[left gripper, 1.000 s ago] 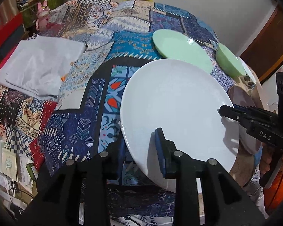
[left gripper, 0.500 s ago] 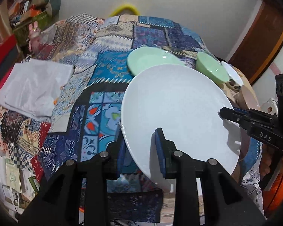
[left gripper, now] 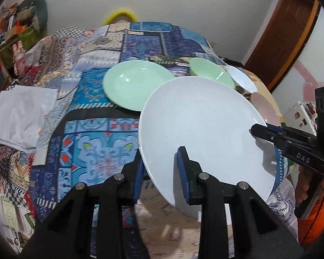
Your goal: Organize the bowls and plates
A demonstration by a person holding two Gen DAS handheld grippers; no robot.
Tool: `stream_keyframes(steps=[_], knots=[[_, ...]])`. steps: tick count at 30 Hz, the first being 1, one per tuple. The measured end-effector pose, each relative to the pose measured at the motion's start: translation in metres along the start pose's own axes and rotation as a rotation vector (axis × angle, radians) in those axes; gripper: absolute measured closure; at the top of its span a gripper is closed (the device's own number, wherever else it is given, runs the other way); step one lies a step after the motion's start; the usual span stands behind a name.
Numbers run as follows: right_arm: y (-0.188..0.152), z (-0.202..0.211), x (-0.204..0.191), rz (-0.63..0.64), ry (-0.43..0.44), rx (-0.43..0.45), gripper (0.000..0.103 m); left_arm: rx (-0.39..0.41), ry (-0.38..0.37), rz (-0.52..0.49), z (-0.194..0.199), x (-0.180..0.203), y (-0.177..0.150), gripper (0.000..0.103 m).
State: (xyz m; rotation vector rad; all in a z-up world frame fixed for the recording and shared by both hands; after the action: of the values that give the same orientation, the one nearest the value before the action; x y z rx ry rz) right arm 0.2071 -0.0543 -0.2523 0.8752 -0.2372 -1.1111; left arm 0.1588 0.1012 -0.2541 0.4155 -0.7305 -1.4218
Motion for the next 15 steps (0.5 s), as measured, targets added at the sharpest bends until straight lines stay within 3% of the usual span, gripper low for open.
stream_keyframes(steps=[15], knots=[[-0.020,0.015,0.050,-0.078,-0.049,-0.008,0.081,-0.065,-0.054,-0.064,-0.034,0.056,-0.004,0.073]])
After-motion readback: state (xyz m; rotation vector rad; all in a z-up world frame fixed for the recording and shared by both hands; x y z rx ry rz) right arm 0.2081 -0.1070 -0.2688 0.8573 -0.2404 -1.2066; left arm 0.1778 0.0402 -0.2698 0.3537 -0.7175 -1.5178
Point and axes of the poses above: each gripper's, at about its wrist camera, not at the fingertips, and z roughly against the way its jaws point, x to its right, y to its top, the point moved 9 cm from there along -z, roughly the way its jaws point, and after that the axes turned 7 degrees about x, right-handed, at the moved point
